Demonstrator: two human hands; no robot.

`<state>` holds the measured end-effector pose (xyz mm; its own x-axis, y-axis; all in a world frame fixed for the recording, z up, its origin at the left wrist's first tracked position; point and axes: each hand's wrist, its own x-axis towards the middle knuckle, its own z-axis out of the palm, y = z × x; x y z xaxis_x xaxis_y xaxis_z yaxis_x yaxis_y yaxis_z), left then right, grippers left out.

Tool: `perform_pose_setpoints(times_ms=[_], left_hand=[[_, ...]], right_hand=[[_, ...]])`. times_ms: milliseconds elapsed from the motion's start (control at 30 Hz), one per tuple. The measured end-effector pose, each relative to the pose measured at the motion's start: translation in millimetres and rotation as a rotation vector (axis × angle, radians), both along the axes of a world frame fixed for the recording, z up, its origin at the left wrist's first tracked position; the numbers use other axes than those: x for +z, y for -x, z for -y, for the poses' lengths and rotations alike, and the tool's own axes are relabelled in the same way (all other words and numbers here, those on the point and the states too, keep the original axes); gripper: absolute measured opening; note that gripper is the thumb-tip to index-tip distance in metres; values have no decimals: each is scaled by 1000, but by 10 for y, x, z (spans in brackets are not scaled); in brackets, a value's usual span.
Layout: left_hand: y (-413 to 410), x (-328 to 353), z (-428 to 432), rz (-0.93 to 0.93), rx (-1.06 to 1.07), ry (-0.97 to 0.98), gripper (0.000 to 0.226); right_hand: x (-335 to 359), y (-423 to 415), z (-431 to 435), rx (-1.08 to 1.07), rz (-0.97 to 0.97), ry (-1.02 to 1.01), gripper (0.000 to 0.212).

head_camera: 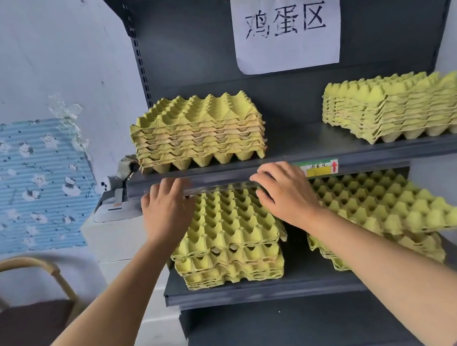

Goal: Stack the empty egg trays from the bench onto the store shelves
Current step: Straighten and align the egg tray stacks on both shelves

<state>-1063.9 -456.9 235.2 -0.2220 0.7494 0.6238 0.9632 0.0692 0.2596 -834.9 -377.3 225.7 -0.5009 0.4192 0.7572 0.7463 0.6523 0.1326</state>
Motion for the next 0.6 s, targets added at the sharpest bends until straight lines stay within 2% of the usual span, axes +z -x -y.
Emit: perform_pose_setpoints(times_ms=[100, 200, 267, 400, 600], left_hand=[[11, -235, 27, -87, -75, 39, 29], [46, -454, -25, -149, -137, 154, 32], [106, -607, -110, -185, -190, 235, 36], [249, -898, -311, -193, -253, 348, 40], [410, -1254, -590, -290, -273, 489, 54]], right_hand=[[-256, 84, 80, 51, 75, 67, 33], [-488, 171, 67, 77, 132, 124, 23], [-632, 238, 37, 68, 170, 192, 26], [-857, 402, -27, 17, 268, 338, 31], [-1124, 586, -172, -157, 327, 555, 51]])
